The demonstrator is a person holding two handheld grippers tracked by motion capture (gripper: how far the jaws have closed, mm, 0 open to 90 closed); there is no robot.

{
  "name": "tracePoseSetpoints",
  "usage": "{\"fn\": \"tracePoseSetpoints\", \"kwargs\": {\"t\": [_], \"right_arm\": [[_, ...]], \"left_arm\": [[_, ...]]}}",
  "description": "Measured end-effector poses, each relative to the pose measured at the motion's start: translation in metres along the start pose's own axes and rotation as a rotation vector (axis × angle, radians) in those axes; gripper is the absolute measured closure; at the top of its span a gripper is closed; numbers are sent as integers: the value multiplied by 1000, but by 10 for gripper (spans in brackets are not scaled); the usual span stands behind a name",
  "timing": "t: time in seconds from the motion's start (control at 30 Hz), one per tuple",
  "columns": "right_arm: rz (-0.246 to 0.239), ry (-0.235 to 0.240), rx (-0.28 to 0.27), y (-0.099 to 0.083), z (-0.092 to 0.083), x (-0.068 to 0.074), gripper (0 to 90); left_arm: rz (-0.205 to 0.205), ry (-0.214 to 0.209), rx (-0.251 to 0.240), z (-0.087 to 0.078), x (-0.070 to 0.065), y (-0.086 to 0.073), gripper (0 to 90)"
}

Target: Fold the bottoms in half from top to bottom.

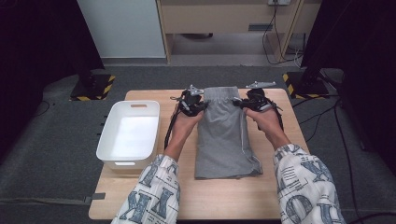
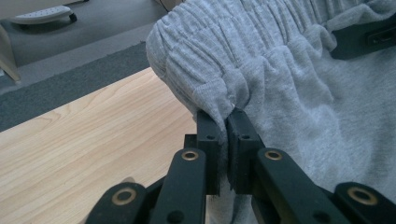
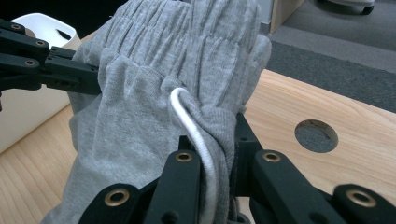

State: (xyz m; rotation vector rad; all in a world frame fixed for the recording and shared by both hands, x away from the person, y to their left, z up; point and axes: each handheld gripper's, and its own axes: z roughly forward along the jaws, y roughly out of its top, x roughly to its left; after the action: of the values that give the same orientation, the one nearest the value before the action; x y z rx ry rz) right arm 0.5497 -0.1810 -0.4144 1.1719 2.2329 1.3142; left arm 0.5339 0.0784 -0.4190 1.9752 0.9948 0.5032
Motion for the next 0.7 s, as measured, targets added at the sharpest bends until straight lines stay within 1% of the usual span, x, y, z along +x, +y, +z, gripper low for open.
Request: {"fn": "tracePoseSetpoints", "kwargs": {"t": [0.17, 0.57, 0.7], "right_arm": [[-3, -2, -3, 1, 0, 0, 842], [8, -7, -13, 2, -1, 0, 842], [0, -13, -17, 6, -3, 0, 842]], "left_arm": [[1, 0, -3, -1, 1, 1, 849], [9, -6, -15, -2, 2, 5, 849], [11, -4, -22, -4, 2, 8, 849]]}}
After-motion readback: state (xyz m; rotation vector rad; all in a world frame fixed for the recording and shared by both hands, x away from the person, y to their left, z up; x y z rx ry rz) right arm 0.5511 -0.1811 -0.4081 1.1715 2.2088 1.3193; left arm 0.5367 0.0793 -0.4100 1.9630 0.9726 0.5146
